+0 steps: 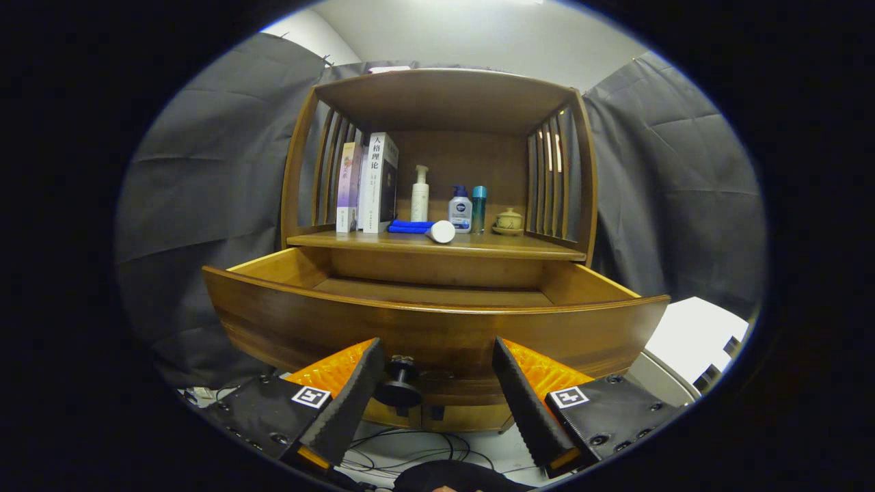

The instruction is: Pull open the drawer, take out the items inside it, and place them on the countertop above the cabinet.

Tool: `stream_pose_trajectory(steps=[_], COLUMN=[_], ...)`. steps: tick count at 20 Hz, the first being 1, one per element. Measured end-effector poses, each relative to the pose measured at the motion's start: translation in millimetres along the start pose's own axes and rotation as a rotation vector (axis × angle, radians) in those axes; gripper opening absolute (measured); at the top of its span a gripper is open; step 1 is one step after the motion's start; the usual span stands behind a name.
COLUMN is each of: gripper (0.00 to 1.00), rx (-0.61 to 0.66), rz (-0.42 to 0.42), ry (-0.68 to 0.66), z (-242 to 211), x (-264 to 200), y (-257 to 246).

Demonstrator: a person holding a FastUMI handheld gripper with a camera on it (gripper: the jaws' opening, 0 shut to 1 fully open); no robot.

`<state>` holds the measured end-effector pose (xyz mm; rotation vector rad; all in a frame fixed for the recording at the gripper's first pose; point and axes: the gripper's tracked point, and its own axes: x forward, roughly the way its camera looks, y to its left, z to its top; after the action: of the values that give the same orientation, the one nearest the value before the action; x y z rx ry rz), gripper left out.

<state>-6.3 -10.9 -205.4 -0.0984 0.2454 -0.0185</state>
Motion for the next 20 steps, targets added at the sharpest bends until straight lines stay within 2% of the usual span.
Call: stream_pose_trajectory(steps=[3,6,15,20], gripper=[0.97,0.98,0.98,0.98], rx=[0.011,-0.026,0.002,0.034], rz=[-0.029,-0.052,-0.040,-0.047], ry=[-0.001,0.004,0.011,0.039], z=[0,-2,10,25], x=[3,6,24,69], y=[-3,-5,0,4])
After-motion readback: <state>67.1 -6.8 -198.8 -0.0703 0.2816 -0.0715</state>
